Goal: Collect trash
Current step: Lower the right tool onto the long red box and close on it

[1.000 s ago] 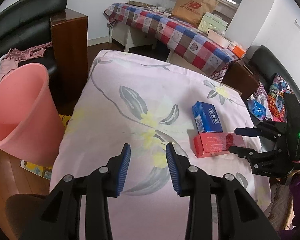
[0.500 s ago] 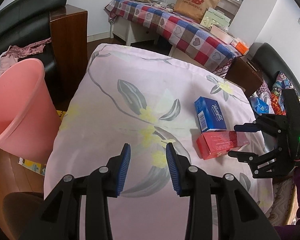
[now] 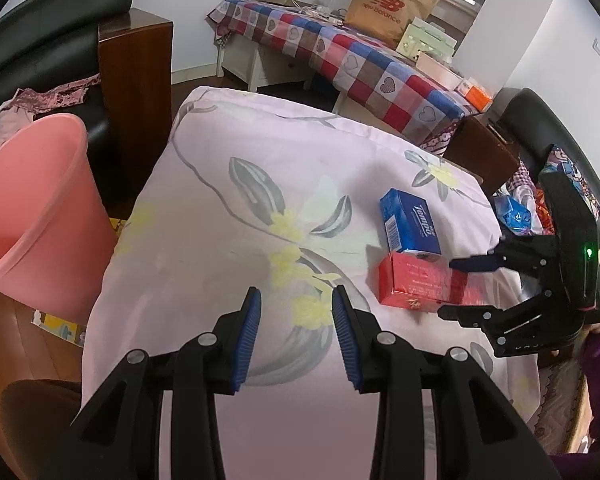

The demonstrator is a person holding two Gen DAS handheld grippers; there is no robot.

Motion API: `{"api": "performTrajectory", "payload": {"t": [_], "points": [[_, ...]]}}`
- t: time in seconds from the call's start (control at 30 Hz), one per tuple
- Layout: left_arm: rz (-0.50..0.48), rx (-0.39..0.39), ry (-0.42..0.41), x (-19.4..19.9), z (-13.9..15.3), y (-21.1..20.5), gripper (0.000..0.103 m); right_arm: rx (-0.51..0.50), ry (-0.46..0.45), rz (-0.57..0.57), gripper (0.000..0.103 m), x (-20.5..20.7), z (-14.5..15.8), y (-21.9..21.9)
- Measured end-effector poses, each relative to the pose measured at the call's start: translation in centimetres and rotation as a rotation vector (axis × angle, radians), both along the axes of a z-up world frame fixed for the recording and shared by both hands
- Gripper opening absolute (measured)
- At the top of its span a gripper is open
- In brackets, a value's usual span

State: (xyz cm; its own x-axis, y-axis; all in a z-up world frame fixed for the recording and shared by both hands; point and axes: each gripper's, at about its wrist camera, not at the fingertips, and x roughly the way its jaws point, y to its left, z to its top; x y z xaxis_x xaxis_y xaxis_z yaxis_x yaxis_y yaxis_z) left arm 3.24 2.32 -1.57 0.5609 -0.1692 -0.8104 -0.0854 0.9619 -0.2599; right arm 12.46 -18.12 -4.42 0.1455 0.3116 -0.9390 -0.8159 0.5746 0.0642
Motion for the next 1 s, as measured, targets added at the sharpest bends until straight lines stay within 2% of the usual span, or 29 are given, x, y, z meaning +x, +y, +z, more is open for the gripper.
{"api": "performTrajectory", "payload": {"t": [0.07, 0.23, 0.4, 0.53, 0.67, 0.8, 1.0], "points": [[0.002, -0.005, -0.004, -0.1, 0.0, 0.1, 0.036, -0.021, 0.007, -0.066, 0.058, -0.2, -0.1, -0.2], [-0.011, -0.007, -0.020, -0.2, 0.5, 0.1, 0.036, 0.011, 0.077, -0.271, 0.058, -1.4, -0.2, -1.3], [-0.057, -0.019, -0.034, 0.8, 1.2, -0.9, 0.036, -0.008, 0.090, -0.439, 0.057, -3.7, -0.6, -2.3], [-0.132, -0.024, -0.040, 2.2, 1.5, -3.4, 0.036, 0.013, 0.062, -0.571, 0.057, -6.1, -0.9, -4.4], [-0.201, -0.026, -0.036, 4.0, 1.4, -6.7, 0.044, 0.072, 0.051, -0.690, 0.046, -7.6, -1.0, -6.6], [-0.234, -0.016, -0.044, 6.1, 1.2, -9.7, 0.047, 0.135, 0.054, -0.796, 0.045, -8.3, -0.9, -8.0], [-0.181, 0.011, -0.005, 9.3, -0.2, -12.2, 0.048, 0.205, 0.046, -0.917, 0.045, -8.8, -1.4, -9.5]]}}
